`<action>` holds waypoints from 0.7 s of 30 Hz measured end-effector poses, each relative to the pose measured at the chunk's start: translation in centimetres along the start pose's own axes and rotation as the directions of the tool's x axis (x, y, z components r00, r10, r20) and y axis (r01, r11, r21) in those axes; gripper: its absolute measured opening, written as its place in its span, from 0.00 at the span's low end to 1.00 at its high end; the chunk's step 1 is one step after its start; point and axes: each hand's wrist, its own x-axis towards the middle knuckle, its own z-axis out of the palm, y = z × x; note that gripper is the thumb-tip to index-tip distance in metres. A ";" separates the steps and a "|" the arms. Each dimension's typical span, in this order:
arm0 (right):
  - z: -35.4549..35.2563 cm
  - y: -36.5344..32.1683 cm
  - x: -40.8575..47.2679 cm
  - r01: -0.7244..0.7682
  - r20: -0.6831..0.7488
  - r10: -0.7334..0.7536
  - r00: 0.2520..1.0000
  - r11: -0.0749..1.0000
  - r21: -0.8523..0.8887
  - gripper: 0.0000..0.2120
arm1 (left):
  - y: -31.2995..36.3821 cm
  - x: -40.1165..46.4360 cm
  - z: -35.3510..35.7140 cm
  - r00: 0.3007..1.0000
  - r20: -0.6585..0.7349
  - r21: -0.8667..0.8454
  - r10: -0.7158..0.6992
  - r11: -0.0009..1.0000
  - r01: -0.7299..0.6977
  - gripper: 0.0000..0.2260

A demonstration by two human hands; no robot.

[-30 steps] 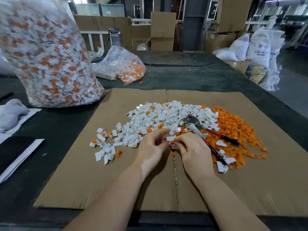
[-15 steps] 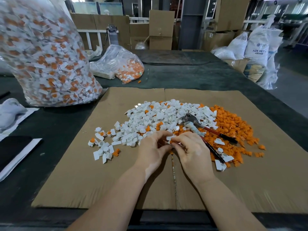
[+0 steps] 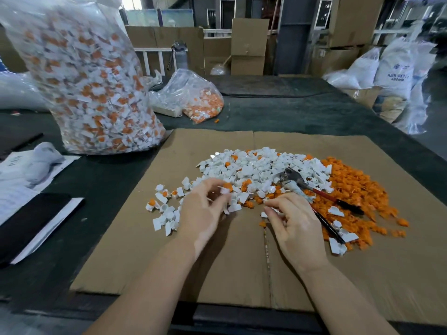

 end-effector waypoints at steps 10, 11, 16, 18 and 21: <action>0.1 0.0 0.0 0.012 0.014 -0.012 1.000 0.999 -0.030 0.01 | -3.1 2.9 -6.6 0.923 -0.341 0.624 -0.179 0.691 0.365 0.13; 0.1 0.0 0.0 0.011 0.016 -0.010 1.000 0.999 -0.034 0.01 | -3.1 3.0 -6.6 0.924 -0.332 0.652 -0.190 0.661 0.371 0.13; 0.1 0.0 0.0 -0.005 0.026 0.007 1.000 0.998 -0.059 0.03 | -3.2 2.9 -6.1 0.932 -0.295 0.721 -0.210 0.592 0.361 0.14; 0.1 0.0 0.0 -0.014 0.031 0.017 0.999 0.997 -0.070 0.03 | -3.1 2.9 -5.7 0.935 -0.295 0.722 -0.196 0.595 0.353 0.13; 0.2 0.1 0.0 -0.024 0.042 0.027 0.999 0.996 -0.085 0.04 | -2.9 2.5 -4.9 0.960 -0.256 0.705 -0.116 0.657 0.267 0.13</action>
